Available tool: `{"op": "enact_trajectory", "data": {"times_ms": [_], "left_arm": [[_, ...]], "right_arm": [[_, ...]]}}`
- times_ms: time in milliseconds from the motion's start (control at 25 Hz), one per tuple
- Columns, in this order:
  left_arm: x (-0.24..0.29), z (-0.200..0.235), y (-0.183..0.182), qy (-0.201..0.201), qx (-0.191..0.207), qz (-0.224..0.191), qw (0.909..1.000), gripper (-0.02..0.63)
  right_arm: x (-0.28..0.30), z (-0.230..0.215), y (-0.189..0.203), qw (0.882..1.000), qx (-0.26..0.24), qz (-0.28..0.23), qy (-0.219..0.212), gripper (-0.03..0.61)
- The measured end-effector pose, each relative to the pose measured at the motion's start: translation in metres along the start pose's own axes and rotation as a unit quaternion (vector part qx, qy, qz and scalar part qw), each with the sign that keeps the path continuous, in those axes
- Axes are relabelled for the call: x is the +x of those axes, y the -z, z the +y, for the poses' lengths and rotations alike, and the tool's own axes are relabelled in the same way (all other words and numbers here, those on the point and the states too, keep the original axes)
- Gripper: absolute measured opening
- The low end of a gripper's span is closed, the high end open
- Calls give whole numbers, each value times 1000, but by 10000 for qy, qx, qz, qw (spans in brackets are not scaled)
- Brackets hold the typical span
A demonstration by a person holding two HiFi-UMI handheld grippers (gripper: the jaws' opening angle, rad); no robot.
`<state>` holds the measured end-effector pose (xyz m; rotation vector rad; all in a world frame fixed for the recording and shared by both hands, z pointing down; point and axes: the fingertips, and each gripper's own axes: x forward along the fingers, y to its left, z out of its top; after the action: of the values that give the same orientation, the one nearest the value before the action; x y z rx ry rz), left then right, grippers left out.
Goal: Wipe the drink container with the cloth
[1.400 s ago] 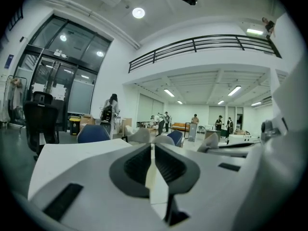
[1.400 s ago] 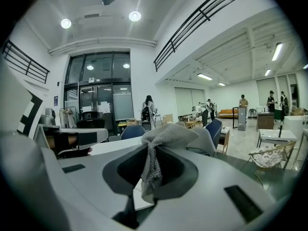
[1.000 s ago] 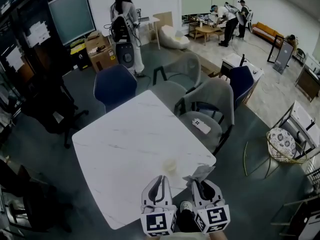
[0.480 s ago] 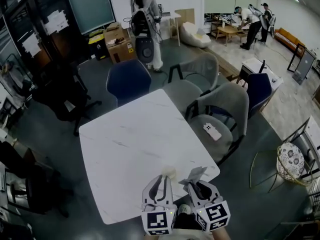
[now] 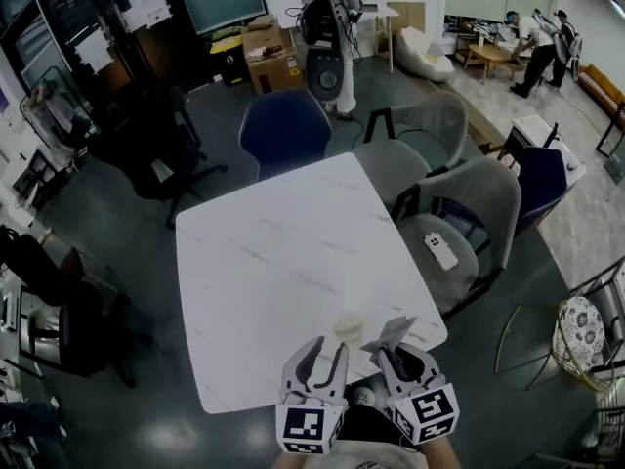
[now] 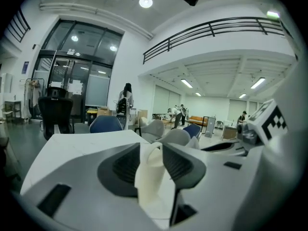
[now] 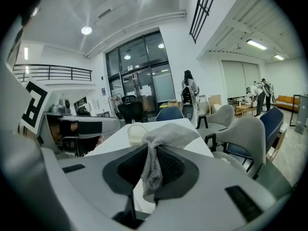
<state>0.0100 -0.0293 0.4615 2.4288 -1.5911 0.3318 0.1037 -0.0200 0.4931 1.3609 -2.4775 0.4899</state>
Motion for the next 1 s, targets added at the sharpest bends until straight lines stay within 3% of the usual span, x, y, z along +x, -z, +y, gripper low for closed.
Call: {"op": "enact_trajectory", "data": {"times_ms": [40,160,480,1000], "left_arm": [[1,-1,2,62,8,23,10000,138],[4,-3,8,241,105,103,9996,143],[20,-7,23,865,102,428,9953,230],[50,-11,38,2025,593,770,9744,295]], "right_arm": [[2,1,1,10000,-23,22,-38,46],[9,4,3,9998,-95,109,-129,46],[27,8,8,9978,-338,439,-358,47],[36,26,26,9806,-1204,1083,-1106,47]]}}
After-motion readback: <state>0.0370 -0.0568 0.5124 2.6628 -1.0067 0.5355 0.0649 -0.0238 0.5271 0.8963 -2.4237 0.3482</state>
